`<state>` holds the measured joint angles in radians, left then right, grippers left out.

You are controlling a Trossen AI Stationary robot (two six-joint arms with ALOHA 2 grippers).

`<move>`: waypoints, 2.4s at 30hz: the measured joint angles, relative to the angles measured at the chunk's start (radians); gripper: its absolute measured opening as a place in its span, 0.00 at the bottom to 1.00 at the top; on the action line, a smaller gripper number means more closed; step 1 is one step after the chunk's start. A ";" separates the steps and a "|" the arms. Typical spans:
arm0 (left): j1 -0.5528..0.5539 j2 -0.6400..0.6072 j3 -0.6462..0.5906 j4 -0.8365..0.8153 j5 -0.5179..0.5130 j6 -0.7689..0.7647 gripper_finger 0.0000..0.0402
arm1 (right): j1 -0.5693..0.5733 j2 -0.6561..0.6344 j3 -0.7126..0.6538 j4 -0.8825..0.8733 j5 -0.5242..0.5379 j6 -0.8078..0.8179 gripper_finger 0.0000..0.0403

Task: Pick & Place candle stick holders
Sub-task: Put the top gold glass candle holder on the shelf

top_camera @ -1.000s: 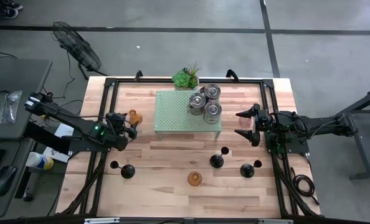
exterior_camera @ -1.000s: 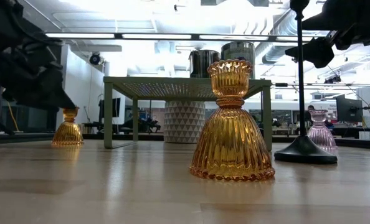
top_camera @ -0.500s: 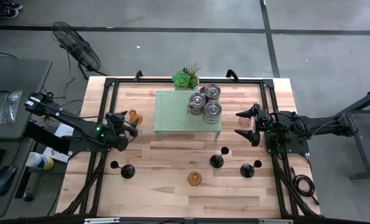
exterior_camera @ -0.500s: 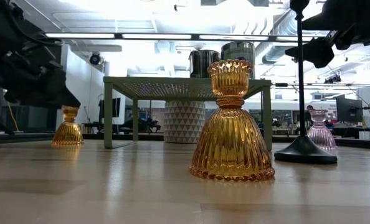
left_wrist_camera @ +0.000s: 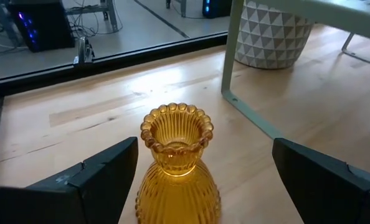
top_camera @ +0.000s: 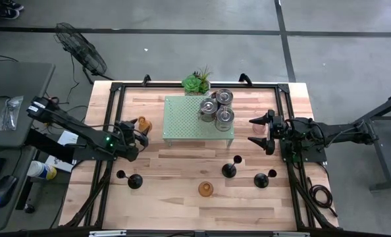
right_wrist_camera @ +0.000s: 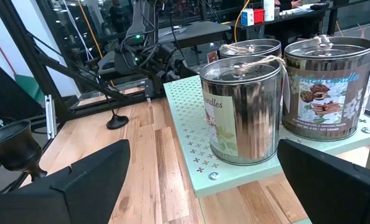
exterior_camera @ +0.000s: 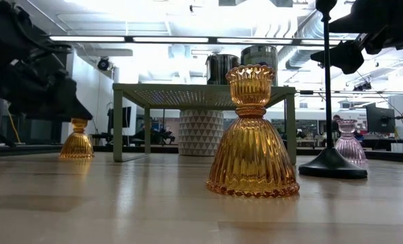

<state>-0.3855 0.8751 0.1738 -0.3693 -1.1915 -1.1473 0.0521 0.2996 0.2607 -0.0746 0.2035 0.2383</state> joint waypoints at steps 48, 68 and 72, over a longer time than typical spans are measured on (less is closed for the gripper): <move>0.150 0.223 0.003 0.195 0.050 -0.003 0.34 | 0.000 0.000 0.000 0.000 0.000 0.000 0.99; 0.150 0.223 0.003 0.196 0.053 -0.009 0.25 | 0.000 0.000 0.000 0.000 0.000 0.000 0.99; 0.150 0.223 0.003 0.196 0.053 -0.009 0.25 | 0.000 0.000 0.000 0.000 0.000 0.000 0.99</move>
<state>-0.2356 1.0978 0.1768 -0.1734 -1.1381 -1.1568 0.0525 0.3000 0.2607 -0.0750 0.2031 0.2383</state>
